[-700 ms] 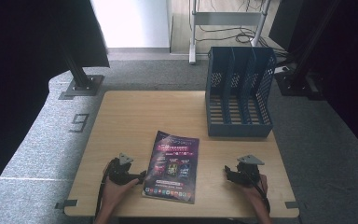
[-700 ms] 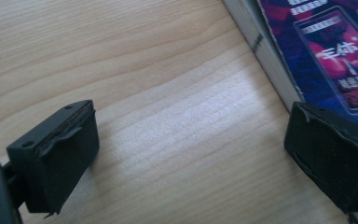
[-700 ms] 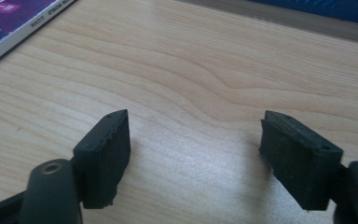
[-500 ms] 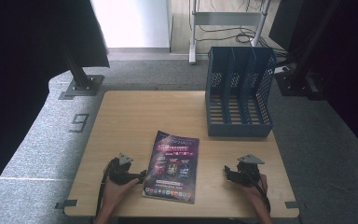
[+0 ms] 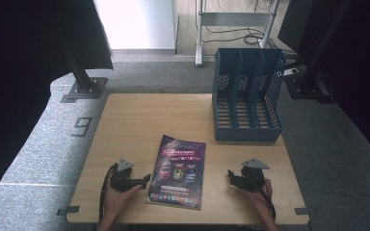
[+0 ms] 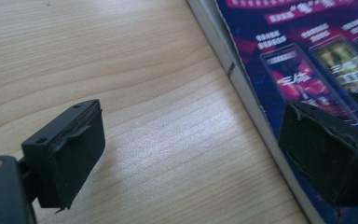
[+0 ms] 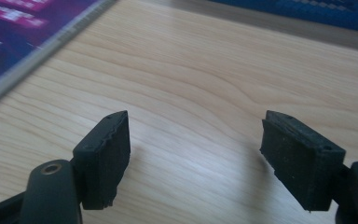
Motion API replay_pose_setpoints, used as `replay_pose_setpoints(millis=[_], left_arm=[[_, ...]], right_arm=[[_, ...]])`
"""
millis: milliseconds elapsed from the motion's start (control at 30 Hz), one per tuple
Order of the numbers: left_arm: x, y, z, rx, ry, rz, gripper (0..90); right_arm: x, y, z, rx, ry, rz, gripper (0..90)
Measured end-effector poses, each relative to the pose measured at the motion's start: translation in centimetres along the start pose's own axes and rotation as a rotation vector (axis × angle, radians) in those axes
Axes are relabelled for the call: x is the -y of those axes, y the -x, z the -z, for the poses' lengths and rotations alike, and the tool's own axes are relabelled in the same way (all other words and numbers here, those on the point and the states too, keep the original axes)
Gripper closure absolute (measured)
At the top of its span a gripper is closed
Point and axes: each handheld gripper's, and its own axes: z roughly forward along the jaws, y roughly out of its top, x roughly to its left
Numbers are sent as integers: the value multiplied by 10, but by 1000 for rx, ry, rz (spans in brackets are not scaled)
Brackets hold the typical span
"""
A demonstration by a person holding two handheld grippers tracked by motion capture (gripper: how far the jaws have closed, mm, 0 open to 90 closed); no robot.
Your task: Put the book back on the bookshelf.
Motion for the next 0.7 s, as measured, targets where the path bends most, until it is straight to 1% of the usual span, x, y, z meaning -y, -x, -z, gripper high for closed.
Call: replay_pose_setpoints(millis=[33, 100, 133, 167, 200, 233, 333, 367, 400, 433, 500, 567, 600, 667, 700], left_arm=[[0, 0, 0, 1, 3, 3, 80], [-1, 0, 0, 7, 10, 11, 82], [-2, 1, -1, 12, 8, 5, 98], [-2, 1, -1, 12, 8, 5, 109], [-2, 4, -2, 21, 9, 5, 113], [-2, 4, -2, 21, 9, 5, 114], [-3, 9, -5, 27, 7, -1, 114], [-3, 11, -6, 40, -4, -8, 114], [-2, 12, -6, 38, -5, -10, 113], [-2, 13, -6, 37, -4, -12, 113], [-2, 14, -6, 48, 5, -5, 114], [-4, 14, -7, 54, -2, -7, 114], [-5, 13, -7, 59, -4, 3, 114], [-5, 13, -7, 61, -3, 5, 114], [-6, 14, -7, 56, -2, 0, 114]], right_arm=[[-4, -7, -1, -11, 11, 23, 236], [-6, -9, -2, -16, 14, 29, 236], [-9, -14, -2, -29, 21, 29, 238], [-9, -14, -2, -29, 21, 29, 238], [-13, -20, -4, -36, 31, 22, 247], [-13, -20, -4, -36, 31, 22, 247], [-19, -34, -8, -56, 41, 40, 246], [-23, -44, -10, -71, 46, 53, 246], [-24, -48, -12, -81, 46, 56, 246], [-25, -52, -13, -92, 45, 57, 244], [-28, -59, -16, -114, 40, 51, 242], [-31, -66, -18, -110, 38, 59, 238], [-33, -68, -18, -112, 36, 57, 239], [-34, -70, -19, -120, 39, 48, 238], [-37, -72, -22, -125, 43, 30, 238]])
